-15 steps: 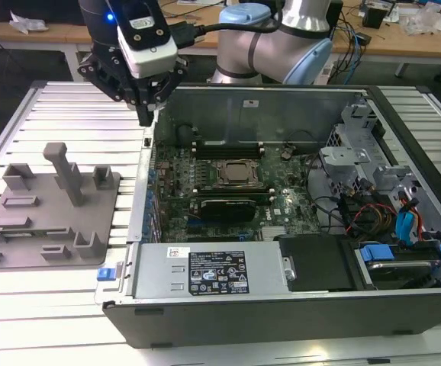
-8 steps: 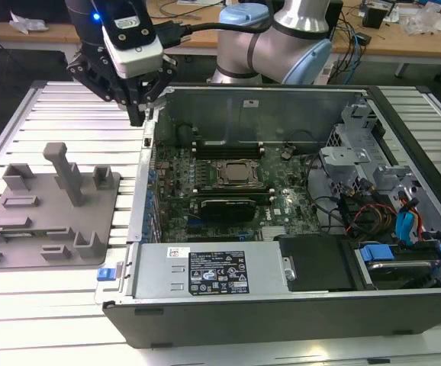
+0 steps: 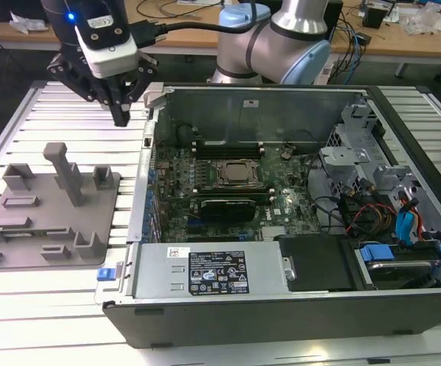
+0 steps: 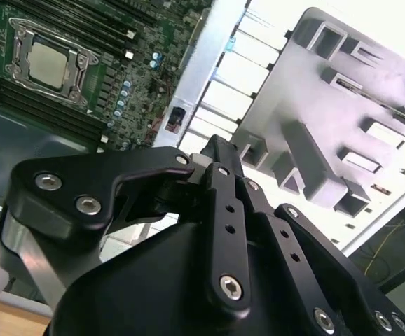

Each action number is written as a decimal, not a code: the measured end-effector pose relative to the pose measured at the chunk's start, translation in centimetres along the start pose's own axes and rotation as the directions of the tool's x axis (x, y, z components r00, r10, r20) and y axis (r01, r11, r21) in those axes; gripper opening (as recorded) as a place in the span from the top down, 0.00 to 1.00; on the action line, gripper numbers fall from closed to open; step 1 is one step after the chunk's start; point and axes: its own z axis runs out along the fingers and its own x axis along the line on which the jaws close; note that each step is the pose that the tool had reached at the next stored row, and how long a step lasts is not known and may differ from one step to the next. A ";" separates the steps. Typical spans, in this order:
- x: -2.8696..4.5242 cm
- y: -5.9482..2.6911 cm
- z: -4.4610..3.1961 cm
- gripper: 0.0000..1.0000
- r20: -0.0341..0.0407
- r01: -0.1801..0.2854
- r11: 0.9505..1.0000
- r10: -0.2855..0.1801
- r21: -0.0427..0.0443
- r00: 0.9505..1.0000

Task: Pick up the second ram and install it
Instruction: 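Reach for the second ram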

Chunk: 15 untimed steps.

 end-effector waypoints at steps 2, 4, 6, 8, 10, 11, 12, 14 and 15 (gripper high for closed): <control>0.60 -0.04 -0.02 0.92 0.002 0.000 1.000 0.000 0.000 1.000; 1.36 -0.10 -0.05 0.92 0.003 0.000 1.000 0.000 0.000 1.000; 1.84 -0.13 -0.07 0.92 0.003 0.000 1.000 0.000 0.000 1.000; 2.25 -0.16 -0.09 0.92 0.003 0.000 1.000 0.000 0.000 1.000; 2.64 -0.19 -0.10 0.92 0.004 0.000 1.000 0.000 0.000 1.000; 2.88 -0.21 -0.11 0.92 0.004 0.000 1.000 0.000 0.000 1.000; 3.08 -0.23 -0.12 0.92 0.004 0.000 1.000 0.000 0.000 1.000; 3.85 -0.28 -0.15 0.92 0.004 0.000 1.000 0.000 0.000 1.000; 4.19 -0.31 -0.16 0.92 0.004 0.000 1.000 0.000 0.000 1.000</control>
